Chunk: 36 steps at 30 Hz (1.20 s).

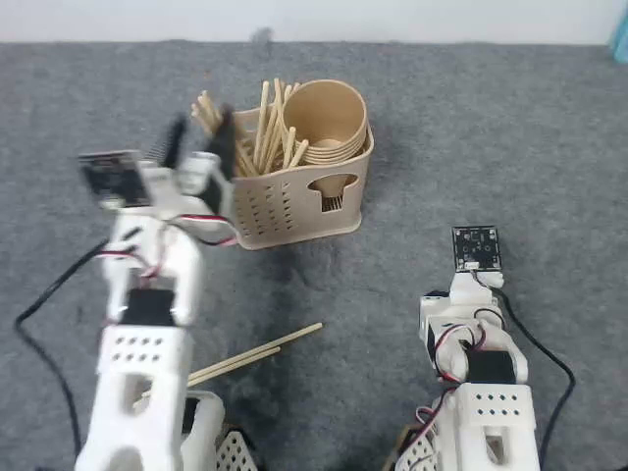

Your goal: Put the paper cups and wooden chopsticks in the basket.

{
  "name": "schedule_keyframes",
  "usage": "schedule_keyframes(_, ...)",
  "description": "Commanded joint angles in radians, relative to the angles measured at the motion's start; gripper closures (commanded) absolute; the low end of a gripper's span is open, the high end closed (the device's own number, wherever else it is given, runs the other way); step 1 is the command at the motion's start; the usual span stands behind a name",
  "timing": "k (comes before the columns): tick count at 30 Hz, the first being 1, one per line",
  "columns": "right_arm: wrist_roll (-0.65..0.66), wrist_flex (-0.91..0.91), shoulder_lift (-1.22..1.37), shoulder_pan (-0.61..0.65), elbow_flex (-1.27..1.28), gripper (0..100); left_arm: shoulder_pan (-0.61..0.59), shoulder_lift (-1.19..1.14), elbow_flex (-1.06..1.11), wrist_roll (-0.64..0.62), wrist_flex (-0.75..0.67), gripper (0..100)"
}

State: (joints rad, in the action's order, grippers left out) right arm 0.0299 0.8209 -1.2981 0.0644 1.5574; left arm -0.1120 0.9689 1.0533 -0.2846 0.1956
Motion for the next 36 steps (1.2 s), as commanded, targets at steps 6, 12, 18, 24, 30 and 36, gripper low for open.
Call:
schedule_keyframes(6,0.028,0.001,-0.022,-0.008,-0.011,99.1,-0.16,0.319,-0.298,0.009,0.761,86)
schedule_keyframes(12,0.028,0.002,-0.022,-0.008,-0.009,99.1,-0.161,0.256,-0.387,0.11,1.258,86)
schedule_keyframes(18,0.028,0.002,-0.022,-0.007,-0.009,99.1,-0.137,-0.029,-0.394,0.27,1.494,86)
schedule_keyframes(24,0.028,0.002,-0.022,-0.008,-0.009,99.1,-0.091,-0.364,-0.4,0.66,1.507,86)
schedule_keyframes(30,0.028,0.002,-0.022,-0.007,-0.009,99.1,0.069,-0.583,-0.392,0.882,1.47,86)
schedule_keyframes(36,0.028,0.002,-0.022,-0.007,-0.009,99.1,0.226,-0.672,-0.384,0.884,1.37,86)
